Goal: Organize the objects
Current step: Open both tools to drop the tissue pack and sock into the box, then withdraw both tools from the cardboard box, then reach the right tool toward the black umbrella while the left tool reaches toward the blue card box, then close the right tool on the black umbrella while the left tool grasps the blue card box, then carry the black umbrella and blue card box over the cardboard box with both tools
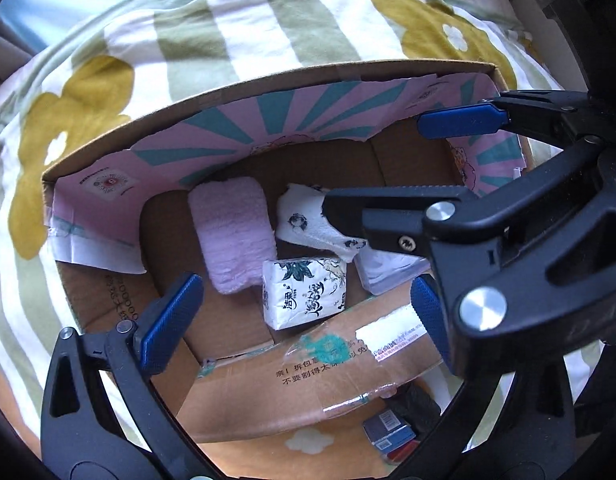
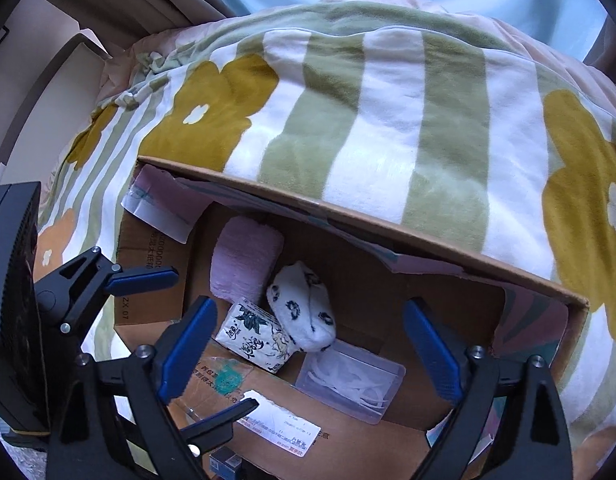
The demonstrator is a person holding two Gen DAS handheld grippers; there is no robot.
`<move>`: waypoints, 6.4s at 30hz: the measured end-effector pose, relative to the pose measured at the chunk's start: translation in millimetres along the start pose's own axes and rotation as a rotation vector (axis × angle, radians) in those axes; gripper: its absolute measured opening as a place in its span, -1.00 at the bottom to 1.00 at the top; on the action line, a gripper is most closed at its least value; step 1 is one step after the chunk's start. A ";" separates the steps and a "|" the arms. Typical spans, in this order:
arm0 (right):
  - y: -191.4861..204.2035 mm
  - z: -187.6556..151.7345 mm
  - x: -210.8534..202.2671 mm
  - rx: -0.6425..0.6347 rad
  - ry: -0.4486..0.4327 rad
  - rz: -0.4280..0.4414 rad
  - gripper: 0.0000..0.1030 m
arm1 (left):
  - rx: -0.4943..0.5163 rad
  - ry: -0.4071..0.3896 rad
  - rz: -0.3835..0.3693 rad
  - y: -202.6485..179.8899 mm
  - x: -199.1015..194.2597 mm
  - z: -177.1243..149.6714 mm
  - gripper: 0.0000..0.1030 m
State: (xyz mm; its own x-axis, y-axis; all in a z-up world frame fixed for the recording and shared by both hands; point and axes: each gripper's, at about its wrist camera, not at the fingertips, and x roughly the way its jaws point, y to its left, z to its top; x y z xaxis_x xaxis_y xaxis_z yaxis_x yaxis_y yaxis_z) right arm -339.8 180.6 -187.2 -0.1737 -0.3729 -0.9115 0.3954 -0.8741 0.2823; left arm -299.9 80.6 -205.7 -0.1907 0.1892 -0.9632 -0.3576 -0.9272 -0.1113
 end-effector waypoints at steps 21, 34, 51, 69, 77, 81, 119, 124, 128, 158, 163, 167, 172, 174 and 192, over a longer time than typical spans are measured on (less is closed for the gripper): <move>37.7 -15.8 -100.5 -0.039 -0.110 -0.086 0.80 | -0.014 -0.135 0.039 -19.8 -114.4 -16.8 1.00; 95.4 -75.3 -217.8 0.017 -0.293 -0.164 0.80 | -0.124 -0.287 0.084 -35.1 -227.7 -86.0 1.00; 131.0 -204.0 -273.4 0.157 -0.416 -0.210 0.80 | -0.280 -0.414 0.096 -43.3 -316.6 -223.9 1.00; 143.5 -248.2 -287.8 0.109 -0.468 -0.193 0.80 | -0.263 -0.422 0.075 -52.9 -329.9 -258.0 1.00; 134.5 -243.9 -275.1 0.059 -0.430 -0.200 0.80 | -0.172 -0.404 0.064 -60.3 -310.0 -250.6 1.00; 125.7 -237.7 -259.3 0.043 -0.402 -0.195 0.80 | -0.096 -0.382 0.049 -65.1 -289.3 -241.6 1.00; 58.0 -187.3 67.3 -0.067 -0.149 -0.142 0.06 | 0.411 -0.197 -0.268 -49.7 48.8 -219.0 -0.02; 54.3 -186.8 66.8 -0.063 -0.151 -0.141 -0.21 | 0.447 -0.191 -0.257 -45.3 54.3 -220.6 -0.15; 51.8 -186.5 65.9 -0.052 -0.154 -0.128 -0.41 | 0.452 -0.186 -0.258 -36.8 56.3 -220.7 -0.20; 111.2 -181.3 -98.6 -0.037 -0.276 -0.139 -0.54 | 0.280 -0.306 -0.172 -28.0 -126.1 -221.1 -0.22; 120.3 -188.4 -144.6 0.011 -0.292 -0.134 -0.56 | 0.194 -0.337 -0.125 -53.1 -170.3 -198.9 -0.22; 126.6 -196.7 -172.4 0.038 -0.295 -0.123 -0.57 | 0.114 -0.342 -0.092 -61.1 -215.6 -213.6 -0.22; 130.7 -214.4 -198.9 0.061 -0.279 -0.129 -0.57 | 0.013 -0.342 -0.044 -59.7 -248.8 -238.1 -0.22; 131.5 -224.4 -206.6 0.073 -0.267 -0.126 -0.57 | -0.024 -0.341 -0.015 -59.7 -251.6 -245.6 -0.22; 132.7 -243.9 -214.0 0.086 -0.237 -0.122 -0.57 | -0.107 -0.341 -0.001 -69.4 -255.2 -261.6 -0.22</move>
State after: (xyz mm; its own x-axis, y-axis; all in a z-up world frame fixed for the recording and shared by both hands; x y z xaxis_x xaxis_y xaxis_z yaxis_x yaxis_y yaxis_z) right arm -30.2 220.4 -27.7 -0.4252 -0.3167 -0.8479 0.2822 -0.9365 0.2083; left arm 12.7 12.1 -16.1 -0.4907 0.2704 -0.8283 -0.2635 -0.9522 -0.1547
